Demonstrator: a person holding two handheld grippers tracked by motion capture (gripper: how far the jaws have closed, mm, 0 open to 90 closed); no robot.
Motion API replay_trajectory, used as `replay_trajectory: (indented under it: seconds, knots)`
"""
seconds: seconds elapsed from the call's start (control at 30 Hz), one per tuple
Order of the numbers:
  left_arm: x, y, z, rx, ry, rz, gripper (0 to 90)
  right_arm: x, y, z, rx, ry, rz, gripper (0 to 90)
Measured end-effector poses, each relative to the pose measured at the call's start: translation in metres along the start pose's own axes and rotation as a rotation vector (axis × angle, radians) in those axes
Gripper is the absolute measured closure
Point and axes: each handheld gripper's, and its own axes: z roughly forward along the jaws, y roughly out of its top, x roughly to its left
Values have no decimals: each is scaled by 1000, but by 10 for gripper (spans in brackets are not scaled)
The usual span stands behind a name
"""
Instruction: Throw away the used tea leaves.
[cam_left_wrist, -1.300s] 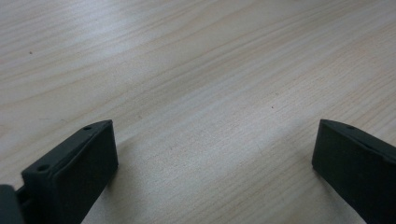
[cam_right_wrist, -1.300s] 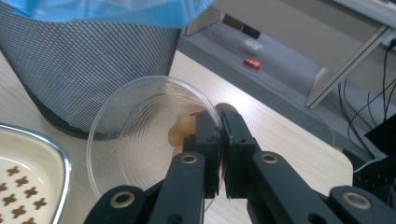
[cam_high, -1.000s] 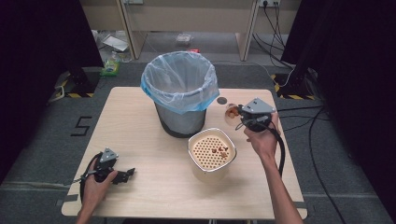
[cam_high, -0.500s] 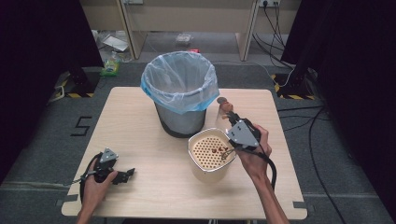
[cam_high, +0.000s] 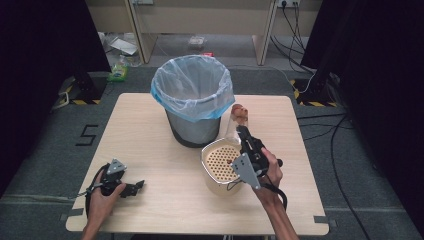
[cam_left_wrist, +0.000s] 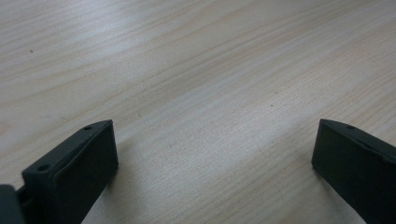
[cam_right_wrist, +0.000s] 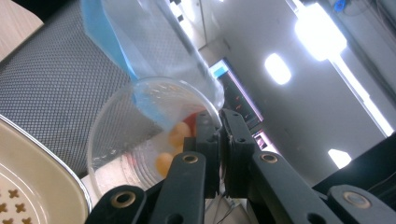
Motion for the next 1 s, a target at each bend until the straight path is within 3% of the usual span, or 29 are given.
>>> replay_trajectory:
  seconds: [0.13,0.23,0.33,0.37,0.63,0.73,0.8,0.9,0.93,0.97,1.0]
  knots:
    - [0,0,0,0,0,0,0,8,-1,3,10,22,-10,872]
    - [0,0,0,0,0,0,0,12,0,1,-14,0,-58,873]
    - [0,0,0,0,0,0,0,15,-3,2,-16,-15,-56,874]
    - [0,0,0,0,0,0,0,14,-2,2,-19,-15,-77,874]
    - [0,0,0,1,1,1,0,11,7,-3,-48,-35,-68,875]
    - [0,0,0,2,1,2,0,15,-2,5,-10,-28,-44,876]
    - [0,0,-1,2,2,1,0,16,-3,5,-13,-26,-48,876]
    - [0,0,0,2,2,1,0,21,-3,5,-19,-33,-89,876]
    - [0,0,-1,2,2,1,0,22,-1,2,-54,-45,-108,876]
    - [0,0,-1,2,2,0,0,24,-2,4,-38,-45,-140,876]
    - [0,0,0,0,2,-3,0,25,-5,7,-21,-41,-113,876]
